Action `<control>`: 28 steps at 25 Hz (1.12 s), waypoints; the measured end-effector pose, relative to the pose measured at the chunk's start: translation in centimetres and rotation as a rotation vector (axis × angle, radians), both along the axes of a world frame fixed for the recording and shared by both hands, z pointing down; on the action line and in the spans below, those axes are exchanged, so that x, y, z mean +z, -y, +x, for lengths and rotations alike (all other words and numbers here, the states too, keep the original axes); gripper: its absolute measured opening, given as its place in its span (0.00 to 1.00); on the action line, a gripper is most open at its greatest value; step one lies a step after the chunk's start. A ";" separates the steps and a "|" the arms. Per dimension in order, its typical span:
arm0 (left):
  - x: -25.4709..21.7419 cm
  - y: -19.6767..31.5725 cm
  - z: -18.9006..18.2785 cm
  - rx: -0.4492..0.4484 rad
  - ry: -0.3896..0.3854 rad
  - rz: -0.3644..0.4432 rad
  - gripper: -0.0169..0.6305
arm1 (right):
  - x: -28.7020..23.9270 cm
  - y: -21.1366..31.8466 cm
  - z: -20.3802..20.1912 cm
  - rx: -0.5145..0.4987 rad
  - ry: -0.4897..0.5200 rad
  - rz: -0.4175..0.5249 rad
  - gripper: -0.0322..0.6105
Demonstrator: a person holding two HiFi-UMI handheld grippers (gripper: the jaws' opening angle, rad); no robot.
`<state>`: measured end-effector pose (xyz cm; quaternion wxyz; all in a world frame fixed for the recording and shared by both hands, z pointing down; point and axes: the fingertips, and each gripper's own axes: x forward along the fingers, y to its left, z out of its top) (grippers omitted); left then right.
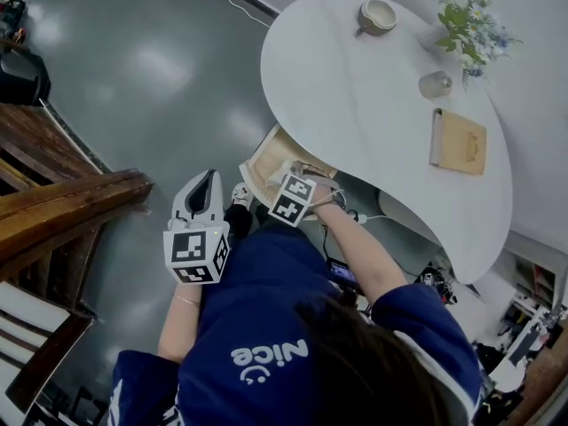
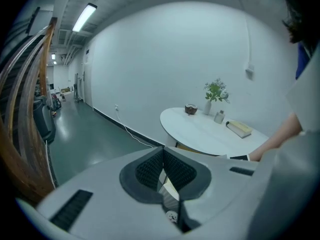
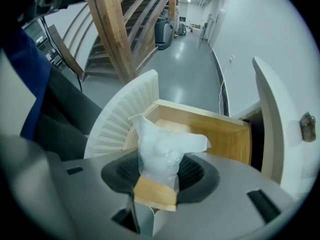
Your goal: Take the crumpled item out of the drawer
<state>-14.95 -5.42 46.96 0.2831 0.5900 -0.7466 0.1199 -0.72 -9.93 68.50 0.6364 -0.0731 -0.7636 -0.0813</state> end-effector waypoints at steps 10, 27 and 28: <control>0.1 0.8 1.1 0.076 -0.012 0.011 0.03 | -4.4 -0.1 -0.1 0.231 0.098 -0.039 0.35; -0.3 2.8 3.1 0.263 -0.031 0.039 0.03 | -10.8 0.0 1.0 0.542 0.238 -0.033 0.35; -0.3 2.9 3.2 0.275 -0.031 0.038 0.03 | -11.1 -0.1 1.1 0.559 0.247 -0.034 0.35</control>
